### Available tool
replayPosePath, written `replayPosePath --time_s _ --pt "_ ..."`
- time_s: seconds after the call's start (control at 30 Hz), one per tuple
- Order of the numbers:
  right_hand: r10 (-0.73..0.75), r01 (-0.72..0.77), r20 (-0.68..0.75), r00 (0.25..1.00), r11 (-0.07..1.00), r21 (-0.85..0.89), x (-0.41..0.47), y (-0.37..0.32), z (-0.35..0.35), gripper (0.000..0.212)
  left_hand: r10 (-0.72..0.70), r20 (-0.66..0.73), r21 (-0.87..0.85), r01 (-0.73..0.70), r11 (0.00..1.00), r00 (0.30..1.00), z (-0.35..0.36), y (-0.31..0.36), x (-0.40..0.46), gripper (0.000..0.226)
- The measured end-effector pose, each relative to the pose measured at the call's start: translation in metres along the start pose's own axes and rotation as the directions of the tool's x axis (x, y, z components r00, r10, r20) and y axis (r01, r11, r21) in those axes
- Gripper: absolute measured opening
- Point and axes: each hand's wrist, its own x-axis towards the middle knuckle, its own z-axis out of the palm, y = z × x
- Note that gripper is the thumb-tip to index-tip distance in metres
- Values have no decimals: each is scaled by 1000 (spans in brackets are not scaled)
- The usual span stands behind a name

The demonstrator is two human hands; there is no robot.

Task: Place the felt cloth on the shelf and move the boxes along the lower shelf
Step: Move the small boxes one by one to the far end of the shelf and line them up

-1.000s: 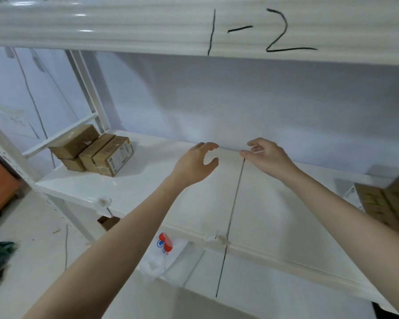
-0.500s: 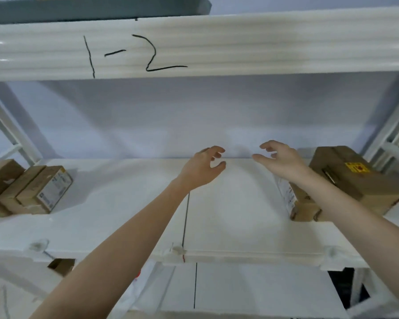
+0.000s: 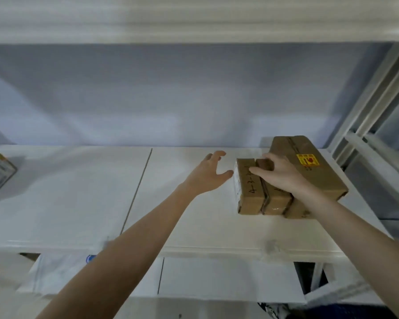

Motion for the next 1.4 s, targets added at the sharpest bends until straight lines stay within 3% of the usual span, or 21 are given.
replayPosePath --time_s 0.17,0.3,0.5,0.7,0.77,0.87,1.03,1.2,1.33,1.4 --pt "-16 22 115 993 998 -52 9 29 2 65 -125 72 -43 129 991 990 44 11 8 73" --pt "-50 60 126 991 995 -78 16 41 5 62 -190 119 -68 199 978 975 66 18 8 75" --pt "-40 33 95 995 997 75 26 46 5 66 -264 40 -142 267 953 964 77 16 2 87" --pt "-28 -41 278 960 970 238 28 46 30 50 -371 13 -164 368 915 928 60 1 -7 95" --pt "-25 -66 304 952 957 283 25 38 36 62 -376 -13 -154 369 916 927 53 -4 -12 93" --pt "-65 -61 342 938 937 345 22 23 45 79 -376 -61 -126 366 922 925 42 -14 -21 82" --pt "-213 65 297 931 896 439 17 -19 57 85 -370 -214 -146 345 927 904 0 -27 -44 75" --pt "-347 164 277 896 839 519 14 -80 76 74 -341 -373 -177 294 939 863 -64 -45 -67 72" --pt "-403 186 290 868 806 562 12 -139 114 73 -389 -439 -192 339 921 810 -120 -80 -95 85" --pt "-425 191 305 852 795 575 10 -170 141 72 -419 -471 -205 366 908 776 -148 -105 -111 80"
